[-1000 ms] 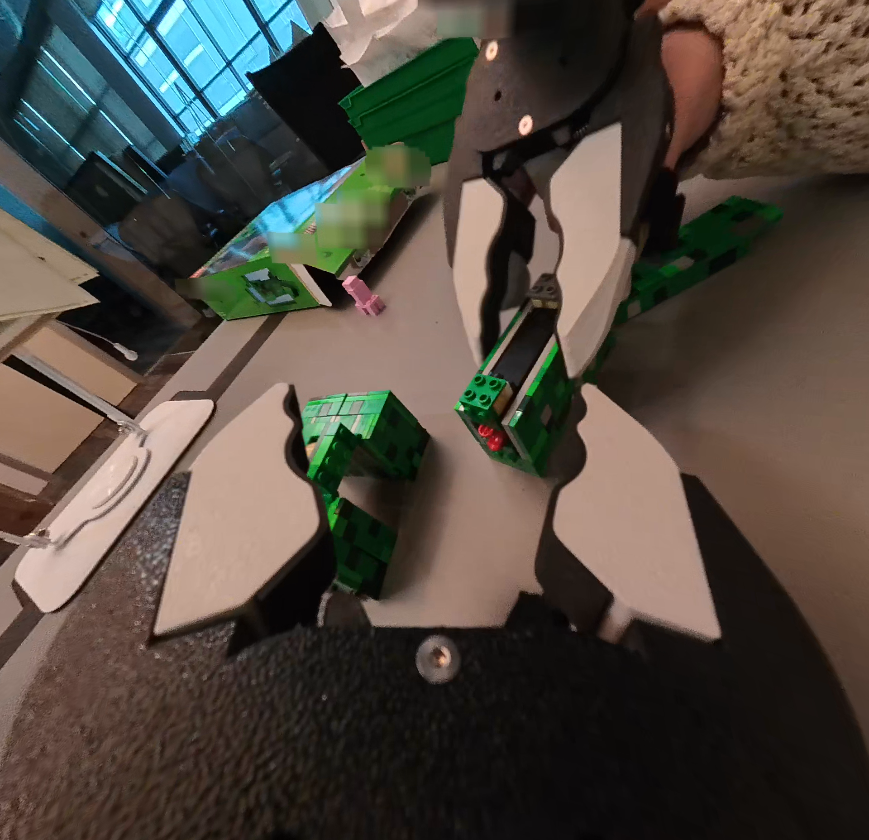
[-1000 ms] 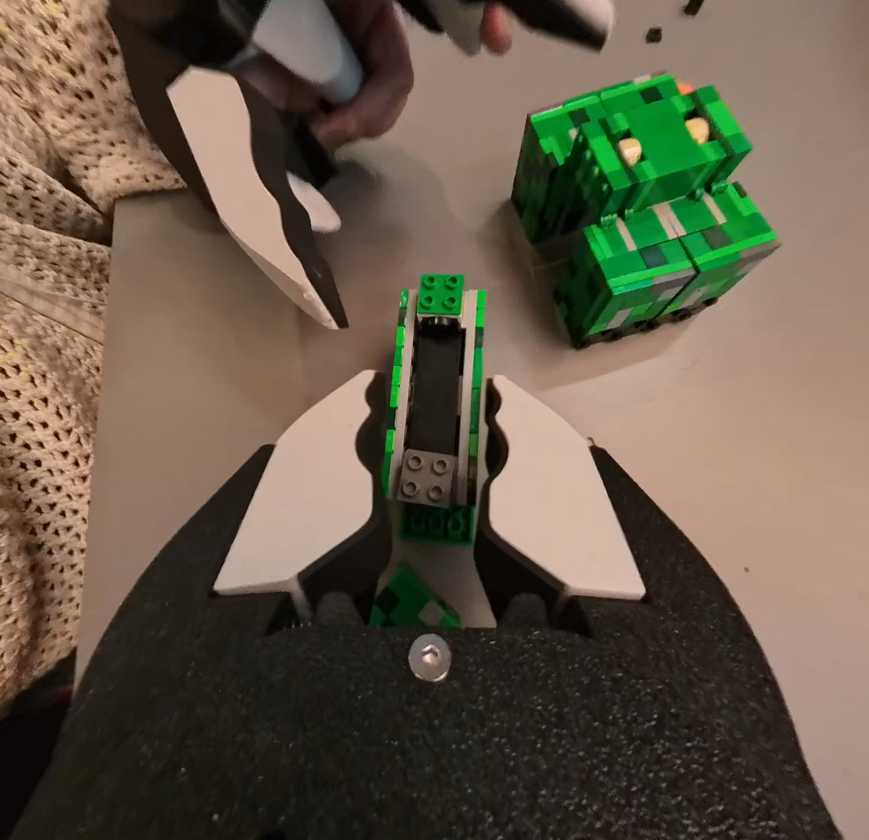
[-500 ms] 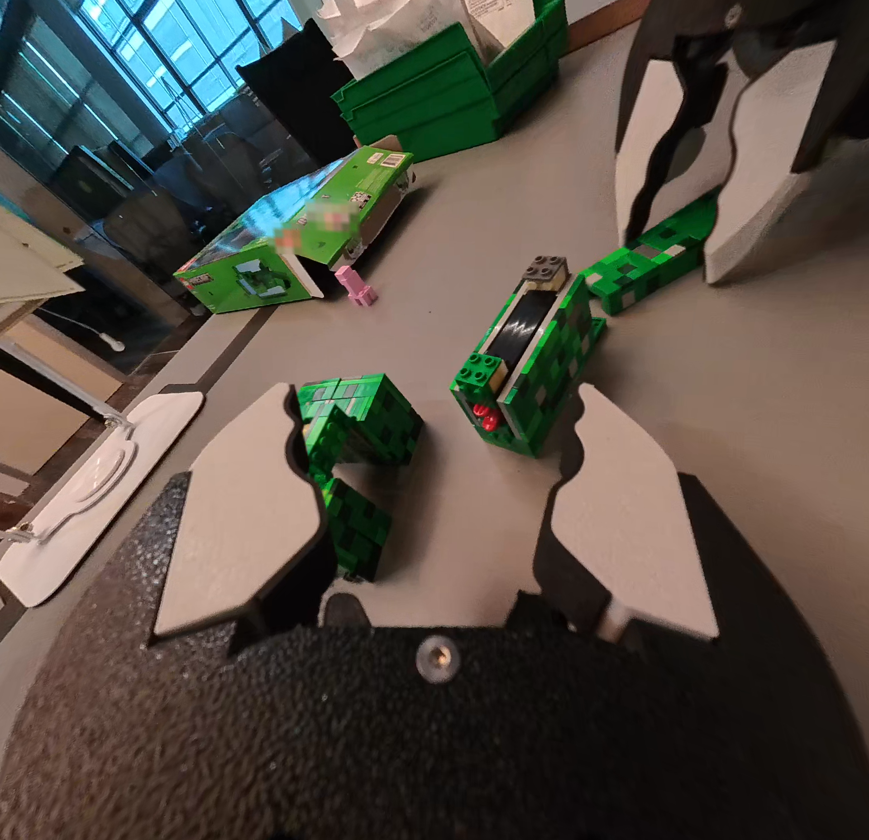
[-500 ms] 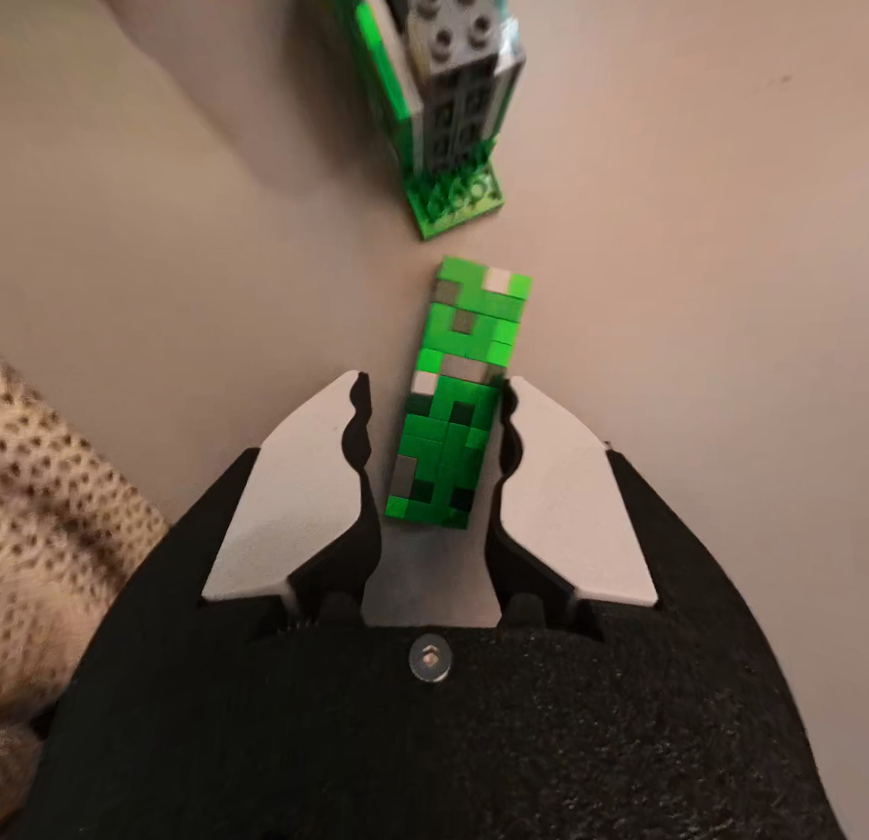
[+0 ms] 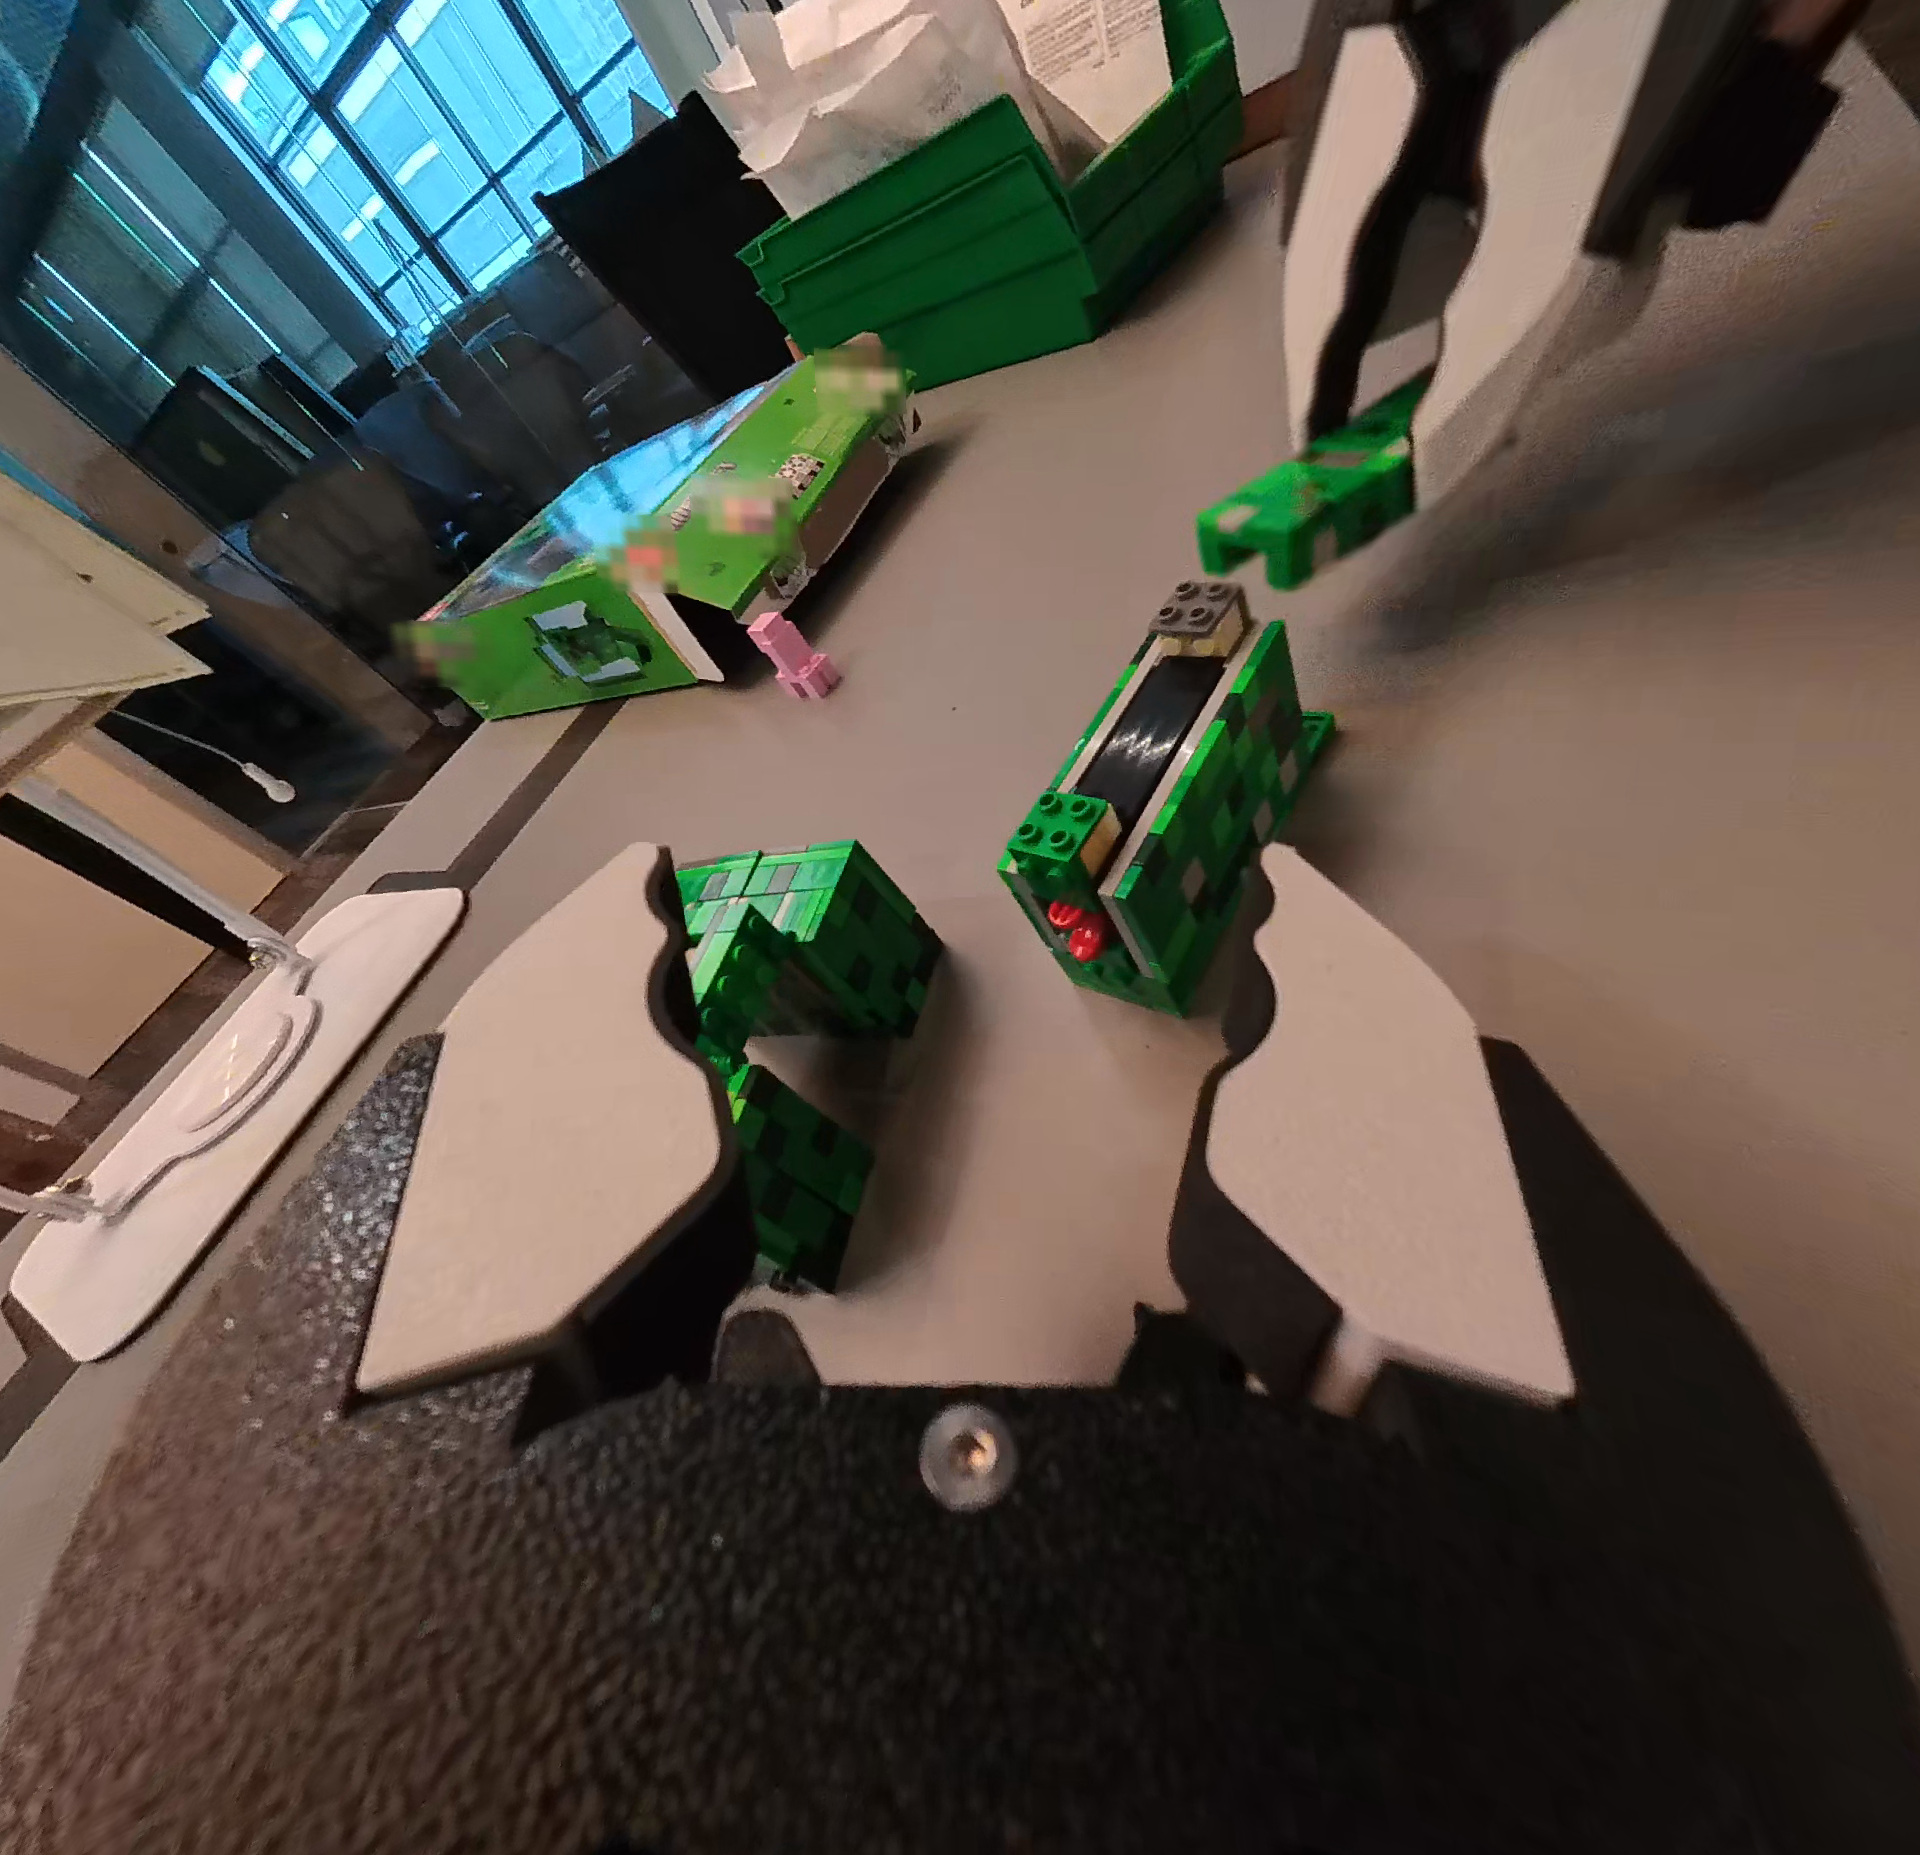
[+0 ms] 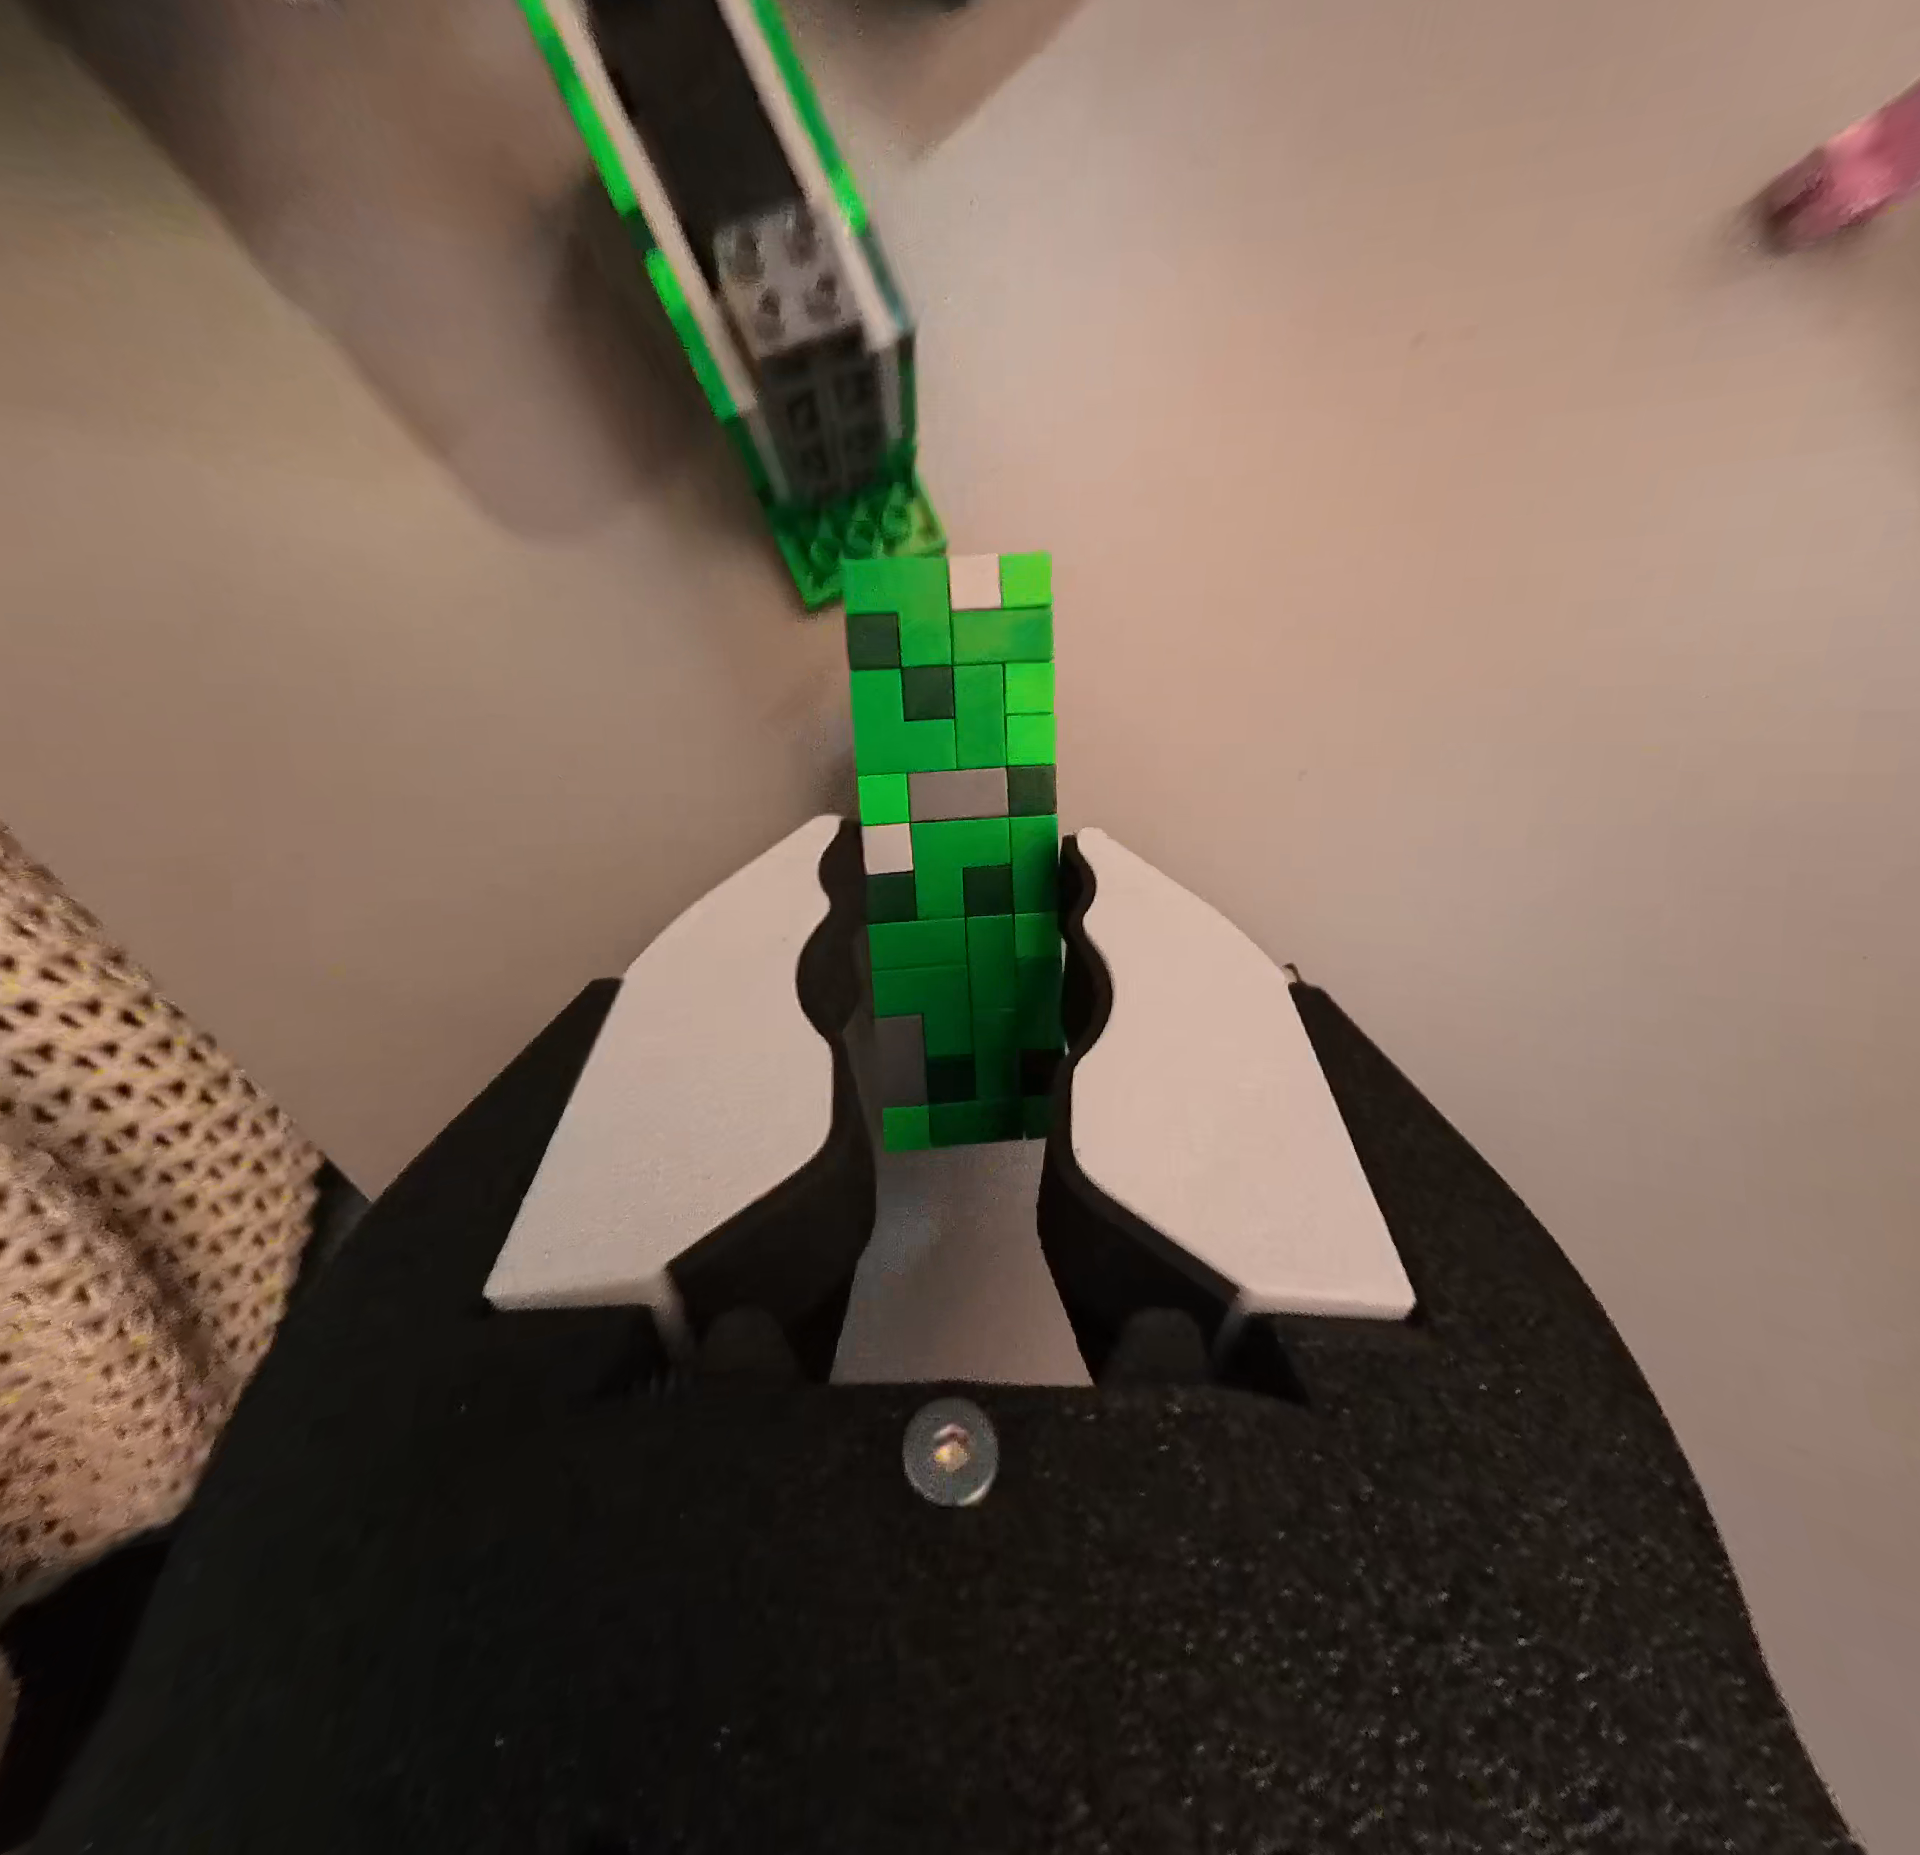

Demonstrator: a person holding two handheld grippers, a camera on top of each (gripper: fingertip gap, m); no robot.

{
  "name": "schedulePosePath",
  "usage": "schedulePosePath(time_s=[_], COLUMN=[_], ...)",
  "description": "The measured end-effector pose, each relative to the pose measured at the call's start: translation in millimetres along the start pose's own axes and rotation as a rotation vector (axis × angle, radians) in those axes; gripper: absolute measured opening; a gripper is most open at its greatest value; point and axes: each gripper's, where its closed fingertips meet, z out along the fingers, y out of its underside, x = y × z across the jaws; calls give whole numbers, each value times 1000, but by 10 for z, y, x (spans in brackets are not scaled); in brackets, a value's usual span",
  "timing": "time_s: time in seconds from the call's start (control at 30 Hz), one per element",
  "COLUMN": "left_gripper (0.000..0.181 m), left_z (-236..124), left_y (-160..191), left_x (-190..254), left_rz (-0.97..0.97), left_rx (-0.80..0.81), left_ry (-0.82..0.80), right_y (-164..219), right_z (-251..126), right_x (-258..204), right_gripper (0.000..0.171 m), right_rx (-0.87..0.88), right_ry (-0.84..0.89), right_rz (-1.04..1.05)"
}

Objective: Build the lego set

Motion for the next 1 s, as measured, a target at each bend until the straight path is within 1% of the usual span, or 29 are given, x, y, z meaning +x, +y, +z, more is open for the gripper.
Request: schedulePosePath(time_s=[0.1,0.13,0.23,0.33,0.4,0.47,0.57,0.63,0.73,0.83,0.9,1.0], left_gripper=[98,98,97,97,97,96,96,94,91,87,87,87], left_z=[-9,-10,-16,-23,-28,-30,-35,-39,-60,-103,-124,-137], left_y=[-15,-18,-36,-52,-54,-49,-34,-23,11,69,101,110], left_x=[-8,-8,4,5,1,2,8,20,61,132,164,180], left_rz=[5,3,-11,-12,-9,-9,-9,-13,14,32,25,29], left_rx=[12,14,26,35,38,39,42,42,36,28,22,23], left_ry=[-6,-4,8,11,11,19,39,60,113,202,246,263], right_y=[-320,-456,-824,-1008,-1075,-1121,-1137,-1124,-1058,-1053,-1041,-1018], right_z=[-173,-220,-343,-386,-375,-357,-283,-192,-48,33,81,148], right_x=[27,-18,-148,-222,-261,-290,-294,-273,-262,-277,-291,-319], right_gripper=[35,35,35,35,35,35,35,35,35,35,35,35], right_rx=[141,201,359,403,404,399,362,310,181,90,31,-47], right_ry=[-64,-137,-426,-648,-731,-779,-744,-646,-472,-377,-344,-311], right_rz=[-9,-2,81,143,158,167,127,59,-108,-221,-278,-341])
